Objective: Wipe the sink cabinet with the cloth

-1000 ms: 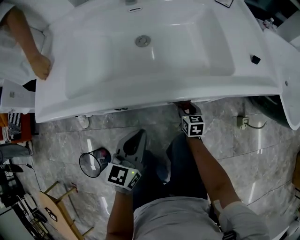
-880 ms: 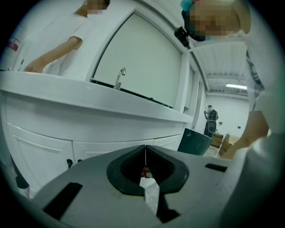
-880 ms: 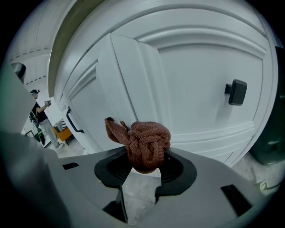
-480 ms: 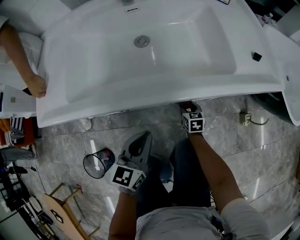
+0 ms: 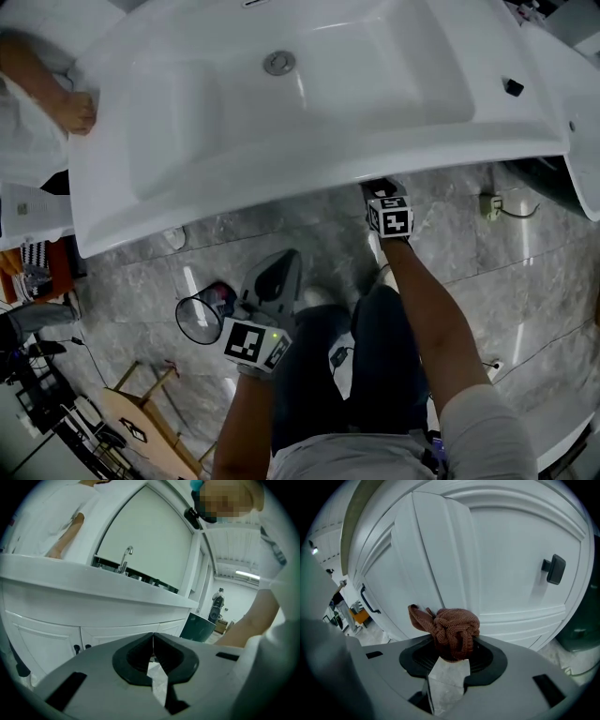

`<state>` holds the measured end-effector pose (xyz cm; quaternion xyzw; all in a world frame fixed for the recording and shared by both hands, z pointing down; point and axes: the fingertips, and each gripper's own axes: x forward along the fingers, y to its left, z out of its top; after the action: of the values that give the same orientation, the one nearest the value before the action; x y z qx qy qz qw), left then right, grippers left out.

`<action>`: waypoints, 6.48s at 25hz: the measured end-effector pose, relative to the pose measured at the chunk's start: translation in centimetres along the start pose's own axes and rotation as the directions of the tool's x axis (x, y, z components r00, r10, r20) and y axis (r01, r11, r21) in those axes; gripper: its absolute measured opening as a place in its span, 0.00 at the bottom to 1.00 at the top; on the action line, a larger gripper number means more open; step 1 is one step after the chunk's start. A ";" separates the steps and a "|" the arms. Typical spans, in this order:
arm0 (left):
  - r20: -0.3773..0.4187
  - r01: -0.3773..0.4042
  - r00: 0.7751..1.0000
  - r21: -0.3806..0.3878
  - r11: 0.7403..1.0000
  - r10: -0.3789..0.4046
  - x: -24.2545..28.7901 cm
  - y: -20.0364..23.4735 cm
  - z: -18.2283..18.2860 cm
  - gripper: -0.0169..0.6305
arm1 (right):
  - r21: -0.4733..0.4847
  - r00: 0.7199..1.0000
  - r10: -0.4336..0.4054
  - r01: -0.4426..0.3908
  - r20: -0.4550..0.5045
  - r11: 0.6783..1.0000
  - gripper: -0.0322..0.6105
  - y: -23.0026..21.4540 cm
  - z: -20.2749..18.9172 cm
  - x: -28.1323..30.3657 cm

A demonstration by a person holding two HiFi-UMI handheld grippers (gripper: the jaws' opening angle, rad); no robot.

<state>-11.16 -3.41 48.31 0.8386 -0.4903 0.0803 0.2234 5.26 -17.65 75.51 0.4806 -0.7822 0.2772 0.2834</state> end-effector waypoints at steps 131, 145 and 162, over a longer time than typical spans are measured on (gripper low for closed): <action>0.143 -0.157 0.972 -0.187 0.970 0.185 -2.5 -14.9 3.1 0.04 | 0.038 0.963 0.261 -0.264 0.059 0.964 0.27 -0.5 14.5 -15.6; 0.106 -0.171 0.974 -0.231 0.958 0.199 -1.8 -13.6 1.9 0.04 | 0.017 0.946 0.320 -0.321 0.039 0.947 0.27 2.0 11.8 -17.0; 0.127 -0.463 0.840 -0.337 0.820 0.527 -1.7 -16.8 0.2 0.04 | 0.192 0.901 0.434 -0.422 -0.024 0.886 0.27 -2.0 9.2 -16.5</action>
<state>2.38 4.84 42.56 0.6423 -0.7198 -0.0287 0.2619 11.72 -15.08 57.83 0.3107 -0.8304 0.4190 0.1959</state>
